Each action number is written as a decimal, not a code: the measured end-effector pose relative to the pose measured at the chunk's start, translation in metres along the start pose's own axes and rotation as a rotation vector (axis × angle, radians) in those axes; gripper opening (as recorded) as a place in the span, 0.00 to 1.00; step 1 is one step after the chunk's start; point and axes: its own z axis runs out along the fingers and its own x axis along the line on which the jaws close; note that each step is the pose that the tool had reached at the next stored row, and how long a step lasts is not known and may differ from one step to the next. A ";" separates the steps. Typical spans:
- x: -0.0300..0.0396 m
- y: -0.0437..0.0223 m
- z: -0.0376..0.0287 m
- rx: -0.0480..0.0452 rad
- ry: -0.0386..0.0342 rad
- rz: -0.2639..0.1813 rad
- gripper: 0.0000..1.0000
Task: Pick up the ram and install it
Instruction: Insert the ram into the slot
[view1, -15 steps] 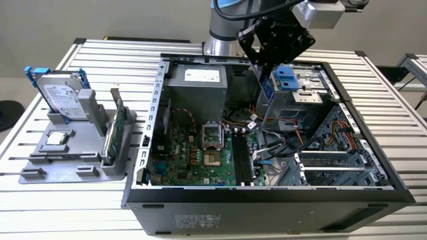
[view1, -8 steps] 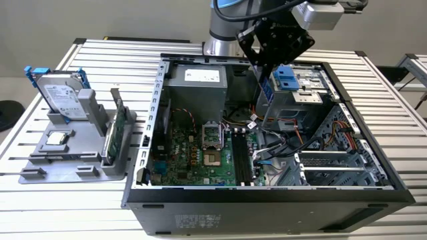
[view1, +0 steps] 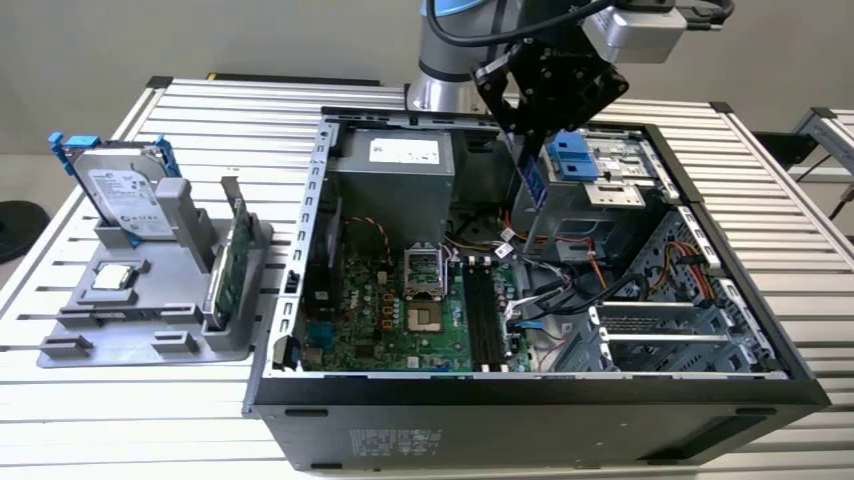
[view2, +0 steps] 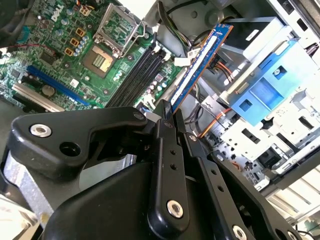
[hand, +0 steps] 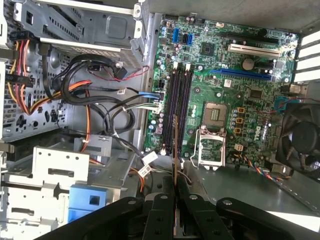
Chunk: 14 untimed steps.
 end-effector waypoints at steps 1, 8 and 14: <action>0.0000 0.0000 0.0002 -0.0002 -0.0001 0.000 0.00; 0.0000 0.0001 0.0018 -0.0015 -0.0002 0.000 0.00; 0.0001 0.0001 0.0032 -0.0027 -0.0003 0.000 0.00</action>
